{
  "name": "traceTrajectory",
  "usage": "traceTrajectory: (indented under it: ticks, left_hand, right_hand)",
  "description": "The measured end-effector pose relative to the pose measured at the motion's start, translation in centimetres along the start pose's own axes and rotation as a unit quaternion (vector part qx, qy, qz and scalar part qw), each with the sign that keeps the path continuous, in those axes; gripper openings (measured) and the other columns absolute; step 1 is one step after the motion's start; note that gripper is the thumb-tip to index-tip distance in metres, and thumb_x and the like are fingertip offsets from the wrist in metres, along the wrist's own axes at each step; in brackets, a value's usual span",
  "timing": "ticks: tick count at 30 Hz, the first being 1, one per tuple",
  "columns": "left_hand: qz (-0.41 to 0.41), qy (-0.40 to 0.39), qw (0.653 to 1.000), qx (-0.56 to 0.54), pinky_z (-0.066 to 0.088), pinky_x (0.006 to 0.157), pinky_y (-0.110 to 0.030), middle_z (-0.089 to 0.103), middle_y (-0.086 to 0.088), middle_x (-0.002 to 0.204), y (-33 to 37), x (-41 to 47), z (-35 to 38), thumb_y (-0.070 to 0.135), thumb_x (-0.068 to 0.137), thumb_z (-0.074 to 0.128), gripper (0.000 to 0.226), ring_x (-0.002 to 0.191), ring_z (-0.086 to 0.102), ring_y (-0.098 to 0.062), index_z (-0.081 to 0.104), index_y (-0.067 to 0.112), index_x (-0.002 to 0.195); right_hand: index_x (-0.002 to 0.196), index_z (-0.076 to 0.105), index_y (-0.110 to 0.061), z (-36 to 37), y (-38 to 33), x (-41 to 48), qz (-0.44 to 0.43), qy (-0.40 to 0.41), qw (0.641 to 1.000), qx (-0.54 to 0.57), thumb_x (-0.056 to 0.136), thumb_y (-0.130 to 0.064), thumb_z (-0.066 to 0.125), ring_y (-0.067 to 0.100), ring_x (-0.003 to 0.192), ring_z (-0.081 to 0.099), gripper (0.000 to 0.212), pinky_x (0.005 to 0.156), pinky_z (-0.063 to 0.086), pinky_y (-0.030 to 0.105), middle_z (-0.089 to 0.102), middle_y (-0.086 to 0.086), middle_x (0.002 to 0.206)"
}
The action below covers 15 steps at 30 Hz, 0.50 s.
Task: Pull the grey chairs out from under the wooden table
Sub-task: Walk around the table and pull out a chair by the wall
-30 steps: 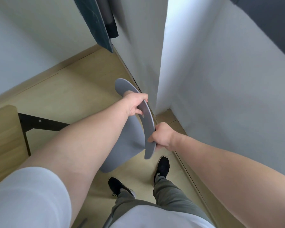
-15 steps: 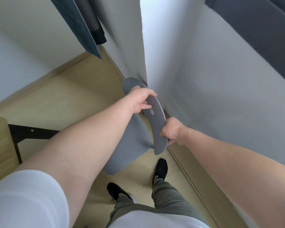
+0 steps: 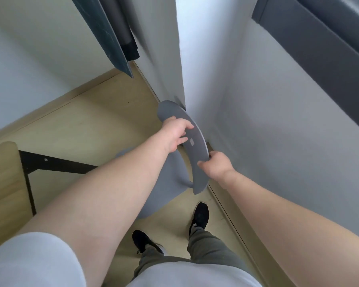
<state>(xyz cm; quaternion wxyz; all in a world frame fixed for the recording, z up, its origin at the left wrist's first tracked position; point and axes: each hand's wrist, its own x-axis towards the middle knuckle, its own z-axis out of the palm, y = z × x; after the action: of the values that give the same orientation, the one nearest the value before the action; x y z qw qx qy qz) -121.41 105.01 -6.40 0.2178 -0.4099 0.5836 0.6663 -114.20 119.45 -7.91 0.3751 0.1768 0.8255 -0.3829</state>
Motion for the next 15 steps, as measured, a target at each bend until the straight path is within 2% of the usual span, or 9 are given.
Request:
traceTrajectory:
  ticks: [2,4,6,9,13,15]
  left_hand:
    - [0.006,0.016,1.0,-0.021,0.054,0.094,-0.041,0.053,-0.011,0.13,-0.6,-1.7,-0.8,-0.001,0.083,0.064,0.079,0.119,0.057,-0.03,0.029,0.013,0.152]
    - [0.014,0.023,0.998,-0.058,0.057,0.088,-0.043,0.06,-0.009,0.115,-1.0,-3.2,-1.6,-0.003,0.086,0.059,0.063,0.113,0.062,-0.029,0.04,0.01,0.145]
    - [0.042,0.031,0.992,-0.112,0.057,0.088,-0.044,0.062,-0.007,0.104,-1.1,-6.0,-3.3,-0.005,0.09,0.053,0.051,0.109,0.065,-0.03,0.046,0.007,0.139]
    - [0.084,0.032,0.98,-0.179,0.057,0.087,-0.04,0.062,-0.01,0.113,-1.0,-9.7,-5.7,-0.004,0.094,0.049,0.046,0.106,0.066,-0.031,0.046,0.005,0.139]
    - [0.114,0.013,0.964,-0.241,0.059,0.078,-0.038,0.059,-0.015,0.129,-1.8,-14.7,-8.8,-0.003,0.095,0.047,0.048,0.104,0.067,-0.03,0.043,0.004,0.142]
    - [0.126,0.004,0.957,-0.261,0.058,0.078,-0.037,0.059,-0.016,0.132,-2.7,-17.4,-10.2,-0.002,0.096,0.045,0.048,0.104,0.067,-0.03,0.042,0.002,0.144]
  right_hand:
    - [0.109,0.067,-0.013,-0.7,0.0,-1.5,-0.005,0.035,0.999,0.029,0.086,-0.027,0.061,0.028,0.096,0.067,0.028,0.085,0.054,0.034,0.072,0.004,0.102]
    - [0.134,0.057,-0.008,-1.5,0.0,-2.6,-0.003,0.071,0.995,0.076,0.091,-0.029,0.061,0.027,0.118,0.061,0.048,0.1,0.047,0.033,0.066,0.006,0.128]
    - [0.142,0.051,-0.007,-2.0,-0.7,-5.1,-0.026,0.087,0.989,0.115,0.093,-0.03,0.062,0.025,0.127,0.056,0.056,0.104,0.042,0.031,0.06,0.006,0.139]
    - [0.142,0.052,-0.009,-2.2,-1.2,-8.3,-0.061,0.093,0.981,0.156,0.092,-0.032,0.065,0.022,0.125,0.058,0.057,0.107,0.043,0.034,0.061,0.005,0.138]
    - [0.134,0.06,-0.012,-1.9,-1.4,-12.8,-0.109,0.107,0.969,0.194,0.09,-0.031,0.068,0.014,0.106,0.064,0.049,0.089,0.045,0.024,0.068,-0.001,0.125]
    - [0.132,0.063,-0.013,-1.2,-1.2,-14.9,-0.125,0.115,0.964,0.205,0.088,-0.033,0.07,0.013,0.107,0.066,0.048,0.091,0.047,0.025,0.069,-0.003,0.124]
